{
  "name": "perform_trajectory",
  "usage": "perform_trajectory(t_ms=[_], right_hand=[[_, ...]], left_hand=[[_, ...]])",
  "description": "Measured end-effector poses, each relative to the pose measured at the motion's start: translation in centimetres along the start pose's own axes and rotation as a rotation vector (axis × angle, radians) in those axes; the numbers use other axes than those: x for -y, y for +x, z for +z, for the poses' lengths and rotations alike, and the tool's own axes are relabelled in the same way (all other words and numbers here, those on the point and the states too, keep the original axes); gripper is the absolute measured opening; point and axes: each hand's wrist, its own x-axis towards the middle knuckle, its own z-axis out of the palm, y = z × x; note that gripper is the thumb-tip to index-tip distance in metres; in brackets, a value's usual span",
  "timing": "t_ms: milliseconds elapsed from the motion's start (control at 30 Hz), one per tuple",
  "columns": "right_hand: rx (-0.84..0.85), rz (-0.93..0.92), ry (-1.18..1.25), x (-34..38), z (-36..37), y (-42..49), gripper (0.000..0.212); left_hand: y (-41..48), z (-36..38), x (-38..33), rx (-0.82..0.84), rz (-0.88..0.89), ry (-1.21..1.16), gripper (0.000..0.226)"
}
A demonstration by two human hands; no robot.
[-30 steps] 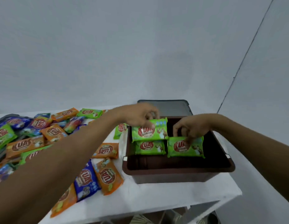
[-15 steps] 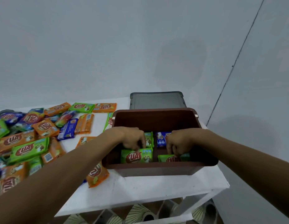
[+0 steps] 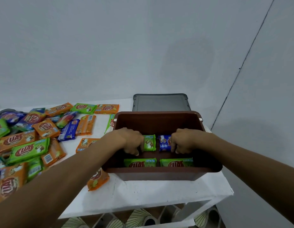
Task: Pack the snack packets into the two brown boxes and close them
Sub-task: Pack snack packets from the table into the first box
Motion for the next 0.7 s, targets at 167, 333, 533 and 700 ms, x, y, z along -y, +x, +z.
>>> perform_trajectory(t_ms=[167,333,533,700], right_hand=[[-0.111,-0.031,0.058,0.5,-1.7,-0.4,0.028],[-0.348,-0.069,0.089,2.2,-5.0,0.1,0.023],[-0.565,-0.152,0.093,6.3,-7.5,2.5,0.012],[-0.643,-0.202,0.099,11.1,-10.1,5.3,0.006]], left_hand=[[-2.0,-0.8,1.9,-0.198,0.015,0.008,0.024],[-5.5,-0.2,7.0,-0.703,0.043,-0.328,0.013],[-7.9,5.8,13.2,-0.737,-0.116,-0.4,0.014],[-9.2,11.5,18.4,-0.55,-0.32,-0.364,0.019]])
